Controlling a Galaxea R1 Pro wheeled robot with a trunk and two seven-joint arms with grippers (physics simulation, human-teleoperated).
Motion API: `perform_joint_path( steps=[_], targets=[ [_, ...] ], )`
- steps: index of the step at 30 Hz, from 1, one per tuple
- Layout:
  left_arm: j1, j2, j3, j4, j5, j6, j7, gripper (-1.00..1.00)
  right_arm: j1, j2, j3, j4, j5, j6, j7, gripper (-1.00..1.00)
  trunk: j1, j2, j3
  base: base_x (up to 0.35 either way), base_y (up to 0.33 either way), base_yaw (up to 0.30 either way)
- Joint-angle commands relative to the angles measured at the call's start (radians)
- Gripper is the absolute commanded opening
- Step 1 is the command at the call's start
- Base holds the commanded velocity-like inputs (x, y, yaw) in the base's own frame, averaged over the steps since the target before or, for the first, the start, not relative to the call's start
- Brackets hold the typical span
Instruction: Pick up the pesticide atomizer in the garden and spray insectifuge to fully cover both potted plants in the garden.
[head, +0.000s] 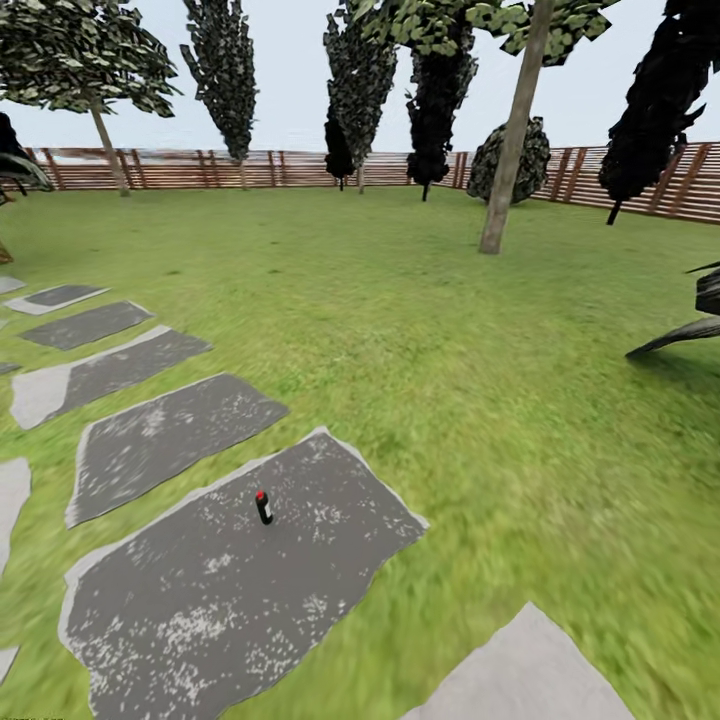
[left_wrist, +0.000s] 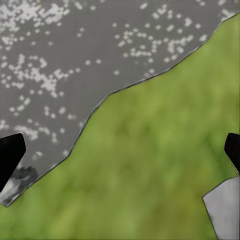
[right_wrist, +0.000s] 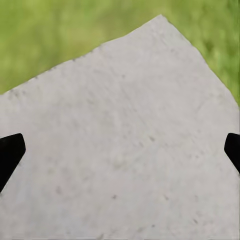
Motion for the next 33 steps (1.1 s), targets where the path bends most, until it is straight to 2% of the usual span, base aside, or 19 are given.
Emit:
perform_joint_path(
  steps=[1,20,33],
  targets=[
    [-0.001,0.0,-0.001,0.001,-0.004,-0.003,0.0,1.0,0.0,0.0,-0.005,0.001,0.008,-0.002,-0.002,1.0,0.0,0.0,-0.001,0.237,-0.17,0.278],
    [-0.001,0.0,-0.002,0.001,-0.005,-0.003,0.0,1.0,0.0,0.0,-0.005,0.001,0.008,-0.002,-0.002,1.0,0.0,0.0,-0.001,0.228,-0.191,0.275],
    [-0.001,0.0,-0.001,0.001,-0.003,-0.003,0.002,1.0,0.0,0.0,-0.005,0.001,0.008,-0.003,-0.002,1.0,0.0,0.0,-0.001,0.197,-0.225,0.049]
  ],
)
